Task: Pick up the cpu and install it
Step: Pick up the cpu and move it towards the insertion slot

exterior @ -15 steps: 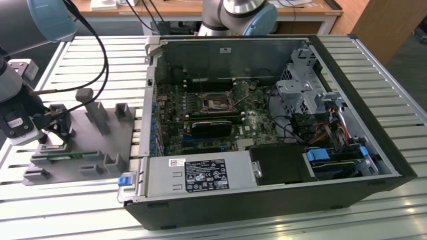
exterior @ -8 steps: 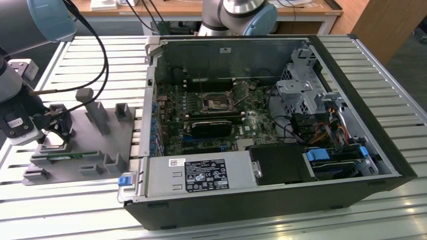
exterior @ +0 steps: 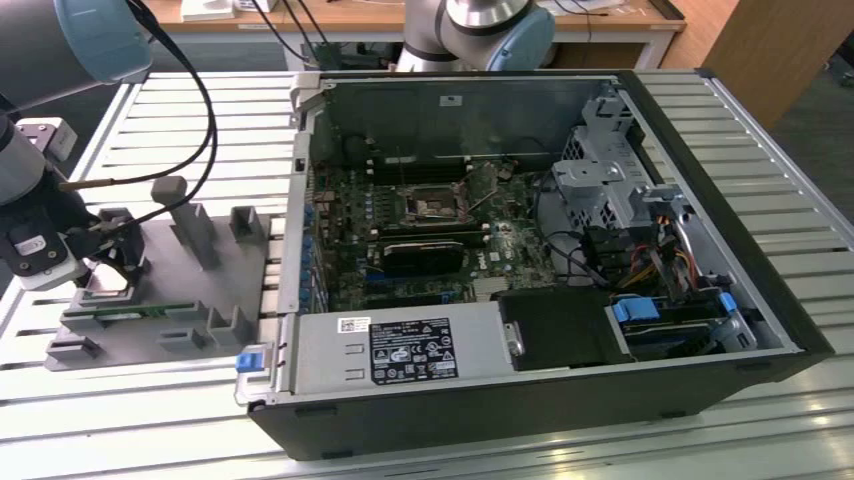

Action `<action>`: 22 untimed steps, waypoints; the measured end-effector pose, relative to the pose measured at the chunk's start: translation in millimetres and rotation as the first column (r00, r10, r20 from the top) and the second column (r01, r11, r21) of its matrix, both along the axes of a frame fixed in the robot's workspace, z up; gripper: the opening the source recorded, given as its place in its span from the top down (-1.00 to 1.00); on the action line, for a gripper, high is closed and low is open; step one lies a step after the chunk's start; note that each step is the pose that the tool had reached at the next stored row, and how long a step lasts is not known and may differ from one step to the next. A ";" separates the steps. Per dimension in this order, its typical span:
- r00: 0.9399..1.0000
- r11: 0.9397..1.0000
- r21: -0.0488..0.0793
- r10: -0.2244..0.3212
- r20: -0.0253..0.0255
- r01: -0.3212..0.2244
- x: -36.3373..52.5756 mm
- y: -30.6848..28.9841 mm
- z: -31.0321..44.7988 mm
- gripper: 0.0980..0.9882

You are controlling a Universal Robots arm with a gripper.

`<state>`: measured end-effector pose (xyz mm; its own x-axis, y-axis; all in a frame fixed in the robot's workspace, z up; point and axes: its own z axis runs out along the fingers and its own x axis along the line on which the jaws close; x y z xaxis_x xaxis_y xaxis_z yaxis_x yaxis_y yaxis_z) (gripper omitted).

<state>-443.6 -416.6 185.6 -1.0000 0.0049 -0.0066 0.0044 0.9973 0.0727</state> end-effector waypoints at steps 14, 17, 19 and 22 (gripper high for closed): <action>1.000 1.000 0.000 0.000 0.000 0.000 -0.1 0.0 0.0 0.03; 1.000 1.000 0.000 0.000 0.000 0.000 -0.1 0.0 1.2 0.03; 1.000 1.000 0.000 0.000 0.000 0.000 -0.1 0.0 3.8 0.03; 1.000 1.000 0.000 0.000 0.000 0.000 -0.1 0.0 8.8 0.03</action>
